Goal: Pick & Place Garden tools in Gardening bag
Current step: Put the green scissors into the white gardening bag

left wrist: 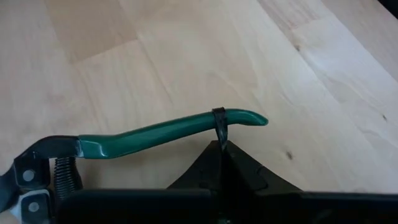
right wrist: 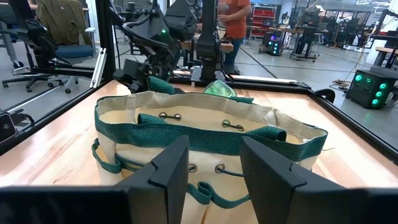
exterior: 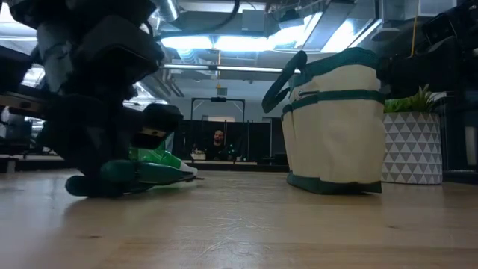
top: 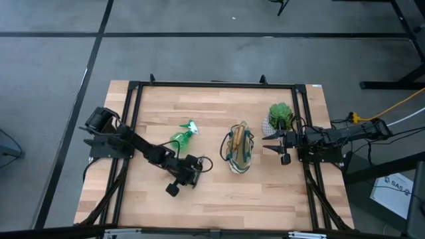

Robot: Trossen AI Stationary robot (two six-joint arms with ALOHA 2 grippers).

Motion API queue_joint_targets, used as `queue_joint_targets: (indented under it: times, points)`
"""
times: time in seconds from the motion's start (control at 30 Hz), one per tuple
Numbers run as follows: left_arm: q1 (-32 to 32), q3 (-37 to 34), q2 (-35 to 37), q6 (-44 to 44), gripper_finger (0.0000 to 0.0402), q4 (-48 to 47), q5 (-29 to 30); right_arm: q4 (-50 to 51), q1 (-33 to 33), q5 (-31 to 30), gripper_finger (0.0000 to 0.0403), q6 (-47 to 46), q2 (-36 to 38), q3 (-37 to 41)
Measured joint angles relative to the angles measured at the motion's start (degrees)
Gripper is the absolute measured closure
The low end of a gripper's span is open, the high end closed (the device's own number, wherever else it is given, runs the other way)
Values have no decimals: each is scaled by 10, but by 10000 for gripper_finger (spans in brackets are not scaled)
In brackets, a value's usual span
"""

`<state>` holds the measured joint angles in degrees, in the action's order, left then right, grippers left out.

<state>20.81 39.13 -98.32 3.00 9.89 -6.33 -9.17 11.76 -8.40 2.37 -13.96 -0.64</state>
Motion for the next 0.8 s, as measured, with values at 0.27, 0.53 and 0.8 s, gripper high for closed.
queue_joint_targets:
  times: [0.27,0.53,0.8]
  points:
    - [-35,0,0,0,399,-2,-23,0,0,0,256,0,0,0]
    - [-90,0,0,45,399,-5,-56,0,0,0,256,0,0,0]
    - [-139,0,0,121,399,-7,-58,0,0,0,256,0,0,0]
